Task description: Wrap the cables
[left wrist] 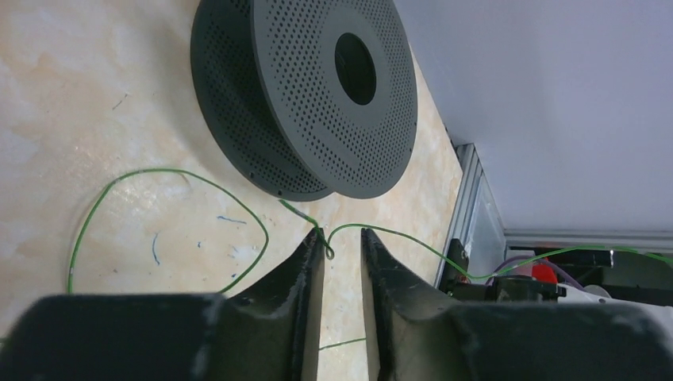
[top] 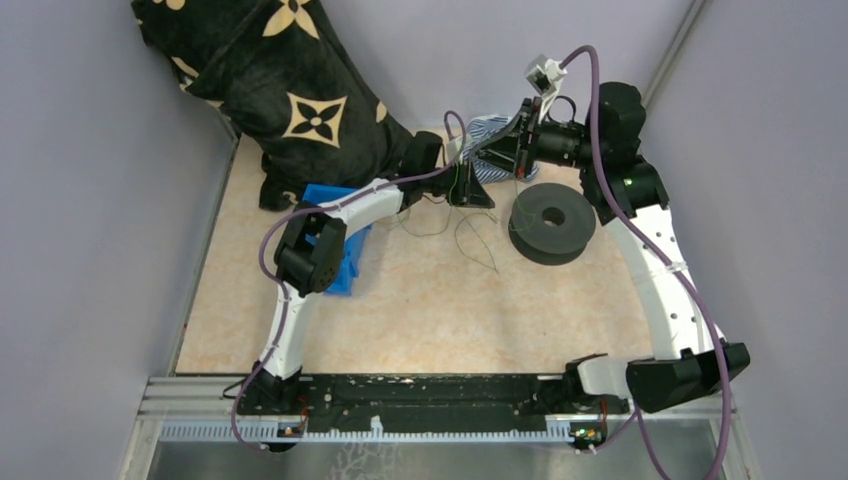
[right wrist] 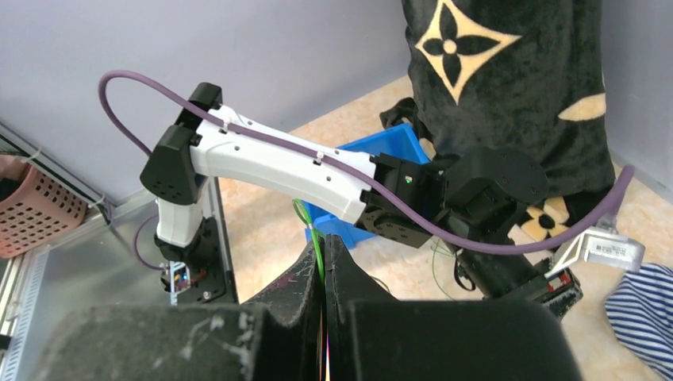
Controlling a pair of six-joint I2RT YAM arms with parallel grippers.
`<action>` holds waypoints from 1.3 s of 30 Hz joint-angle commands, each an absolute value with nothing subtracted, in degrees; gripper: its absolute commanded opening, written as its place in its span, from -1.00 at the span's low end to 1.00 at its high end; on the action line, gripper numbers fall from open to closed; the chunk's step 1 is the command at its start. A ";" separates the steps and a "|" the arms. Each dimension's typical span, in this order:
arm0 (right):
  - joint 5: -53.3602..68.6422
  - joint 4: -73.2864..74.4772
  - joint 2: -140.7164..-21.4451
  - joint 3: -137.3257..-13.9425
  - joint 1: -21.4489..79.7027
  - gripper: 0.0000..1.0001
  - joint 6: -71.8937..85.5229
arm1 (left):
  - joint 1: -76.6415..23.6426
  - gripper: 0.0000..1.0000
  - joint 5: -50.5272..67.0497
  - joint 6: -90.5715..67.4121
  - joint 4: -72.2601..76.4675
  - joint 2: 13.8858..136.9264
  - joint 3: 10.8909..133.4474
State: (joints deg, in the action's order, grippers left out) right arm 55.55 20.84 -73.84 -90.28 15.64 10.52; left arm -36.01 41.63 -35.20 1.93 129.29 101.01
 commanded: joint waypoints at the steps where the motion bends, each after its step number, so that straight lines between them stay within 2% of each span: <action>1: 53.77 19.63 -70.72 -89.83 16.25 -1.00 8.70 | -36.30 -0.53 43.26 -34.95 2.08 130.28 104.54; 6: 49.26 23.91 -69.03 -88.88 16.26 -1.00 4.14 | -35.19 -0.99 44.15 -30.92 0.87 127.38 104.68; 15: 46.46 30.80 -66.52 -85.08 16.25 -0.99 -5.19 | -28.16 -1.00 40.79 -18.54 -4.30 113.71 102.41; 23: 43.90 32.85 -70.11 -82.67 22.52 -0.75 -9.32 | -19.61 -1.00 35.59 -13.07 -9.22 105.45 108.18; 25: 41.43 33.53 -70.62 -81.88 24.46 -0.51 -10.92 | -19.34 -1.00 32.46 -8.63 -10.46 102.99 109.35; 28: 39.90 35.02 -70.95 -81.17 25.05 -0.02 -12.44 | -19.34 -1.00 30.05 -4.65 -11.70 100.36 109.76; 31: 36.76 37.37 -70.18 -80.92 25.05 0.69 -15.42 | -19.34 -1.00 29.99 -3.39 -11.87 99.02 109.05; 34: 33.64 38.95 -68.61 -80.20 25.05 0.85 -17.42 | -19.46 -1.00 31.36 -4.27 -11.96 98.83 108.44; 39: 29.26 36.13 -65.97 -78.41 25.05 0.88 -16.75 | -21.72 -1.00 39.01 -8.72 -10.20 98.22 105.47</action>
